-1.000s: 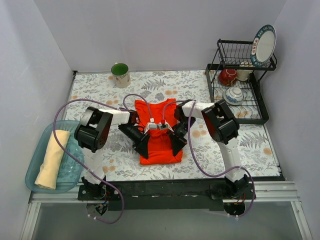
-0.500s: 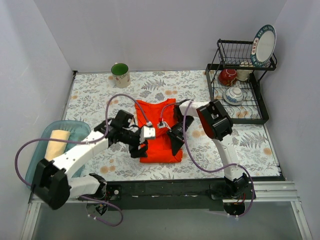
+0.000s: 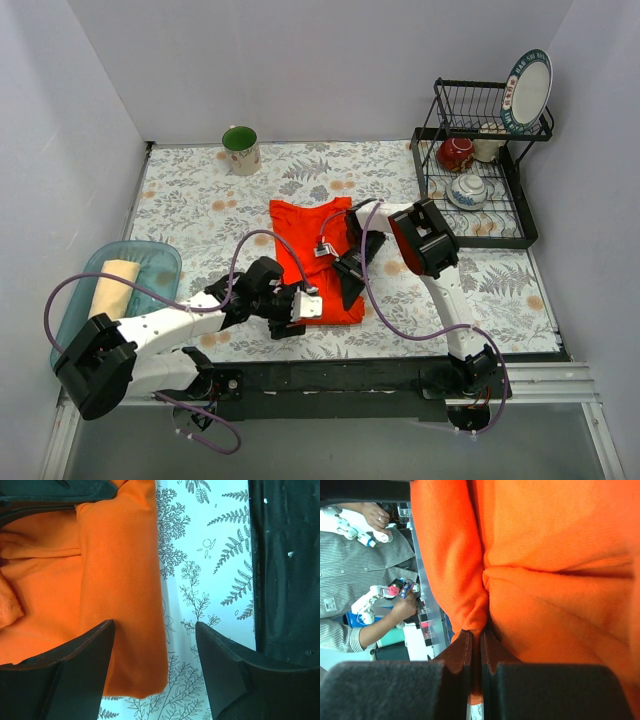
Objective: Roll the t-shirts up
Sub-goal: Fold the T-shirt at the center of the board.
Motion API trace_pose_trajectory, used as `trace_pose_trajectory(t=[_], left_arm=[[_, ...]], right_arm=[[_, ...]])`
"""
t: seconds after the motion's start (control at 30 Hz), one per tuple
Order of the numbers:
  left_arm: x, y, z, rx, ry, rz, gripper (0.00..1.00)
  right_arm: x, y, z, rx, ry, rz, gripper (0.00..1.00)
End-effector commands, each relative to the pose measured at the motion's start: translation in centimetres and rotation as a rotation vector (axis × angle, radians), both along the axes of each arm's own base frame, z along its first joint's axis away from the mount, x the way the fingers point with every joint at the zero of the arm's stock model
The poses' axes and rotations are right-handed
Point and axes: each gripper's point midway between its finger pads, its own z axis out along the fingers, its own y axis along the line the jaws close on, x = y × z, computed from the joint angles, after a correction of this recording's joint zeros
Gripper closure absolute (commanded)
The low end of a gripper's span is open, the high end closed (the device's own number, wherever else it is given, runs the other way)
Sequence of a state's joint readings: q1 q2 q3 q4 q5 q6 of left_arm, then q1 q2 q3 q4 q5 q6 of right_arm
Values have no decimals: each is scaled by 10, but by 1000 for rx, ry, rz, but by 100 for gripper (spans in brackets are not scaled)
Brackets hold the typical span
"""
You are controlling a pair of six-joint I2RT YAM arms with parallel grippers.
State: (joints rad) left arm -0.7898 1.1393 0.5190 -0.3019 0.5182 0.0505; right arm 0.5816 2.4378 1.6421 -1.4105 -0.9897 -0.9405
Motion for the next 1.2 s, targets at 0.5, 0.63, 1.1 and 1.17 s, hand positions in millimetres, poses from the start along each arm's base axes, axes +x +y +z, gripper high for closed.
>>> trace_pose_trajectory(t=[0.5, 0.63, 1.1, 1.17], left_arm=[[-10, 11, -52, 164, -76, -76, 89], [-35, 11, -51, 171, 53, -139, 91], [-40, -21, -12, 35, 327, -118, 92], [-40, -22, -7, 18, 382, -93, 92]], right_arm=[[49, -16, -31, 30, -257, 15, 79], [112, -39, 23, 64, -484, -130, 56], [74, -54, 134, 308, -1388, -136, 1], [36, -51, 122, 352, -1495, -115, 2]])
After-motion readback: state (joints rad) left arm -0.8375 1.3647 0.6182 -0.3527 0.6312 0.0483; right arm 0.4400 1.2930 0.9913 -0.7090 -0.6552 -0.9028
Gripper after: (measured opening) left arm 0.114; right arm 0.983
